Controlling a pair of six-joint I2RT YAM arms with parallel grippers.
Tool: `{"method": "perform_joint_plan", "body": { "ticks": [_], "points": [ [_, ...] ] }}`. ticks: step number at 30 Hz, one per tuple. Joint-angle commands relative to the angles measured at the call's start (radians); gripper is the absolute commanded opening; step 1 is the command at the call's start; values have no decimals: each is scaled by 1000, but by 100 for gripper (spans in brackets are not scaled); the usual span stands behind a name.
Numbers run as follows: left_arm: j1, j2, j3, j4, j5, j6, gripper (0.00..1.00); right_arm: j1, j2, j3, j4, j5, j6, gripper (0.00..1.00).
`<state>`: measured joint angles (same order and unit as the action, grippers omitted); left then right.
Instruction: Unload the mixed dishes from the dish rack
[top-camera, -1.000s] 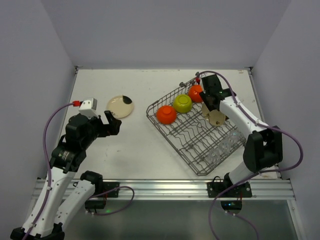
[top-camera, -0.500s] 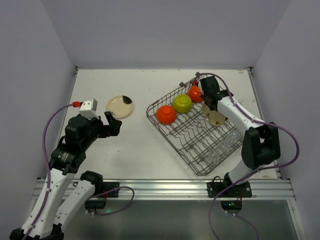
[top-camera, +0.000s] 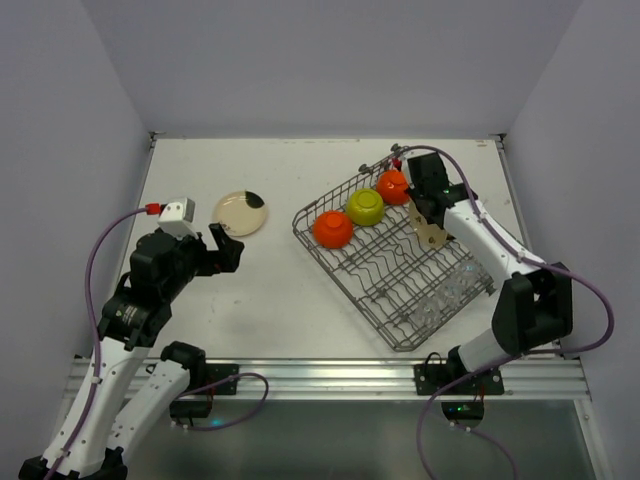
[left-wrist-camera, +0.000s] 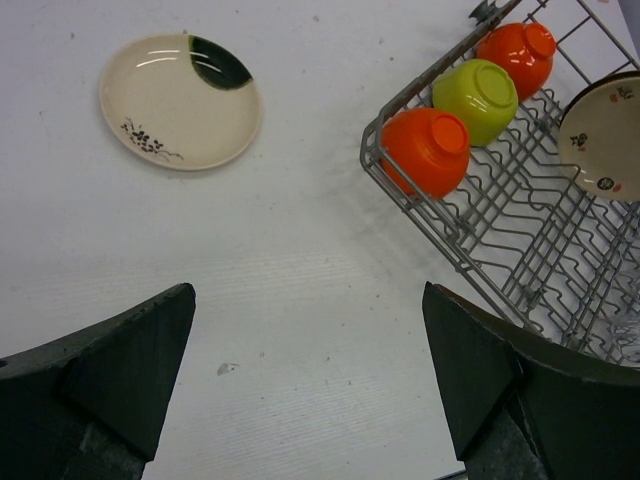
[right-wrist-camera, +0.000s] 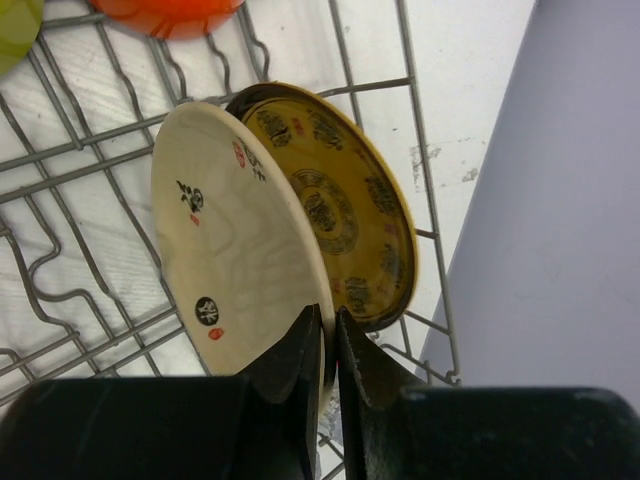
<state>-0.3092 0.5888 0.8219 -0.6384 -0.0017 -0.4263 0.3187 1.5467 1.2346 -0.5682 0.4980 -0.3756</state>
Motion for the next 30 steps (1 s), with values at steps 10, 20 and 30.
{"method": "perform_joint_plan", "body": {
  "ticks": [10, 20, 30],
  "points": [
    [-5, 12, -1, 13, 16, 20, 100, 39, -218, 69, -24, 73, -28, 0],
    [-4, -32, 10, 8, -19, 11, 100, 72, -502, 62, -6, -201, 262, 0],
    [-4, -92, -4, 184, 184, -78, 100, 72, -901, -325, 370, -740, 693, 0]
  ]
}}
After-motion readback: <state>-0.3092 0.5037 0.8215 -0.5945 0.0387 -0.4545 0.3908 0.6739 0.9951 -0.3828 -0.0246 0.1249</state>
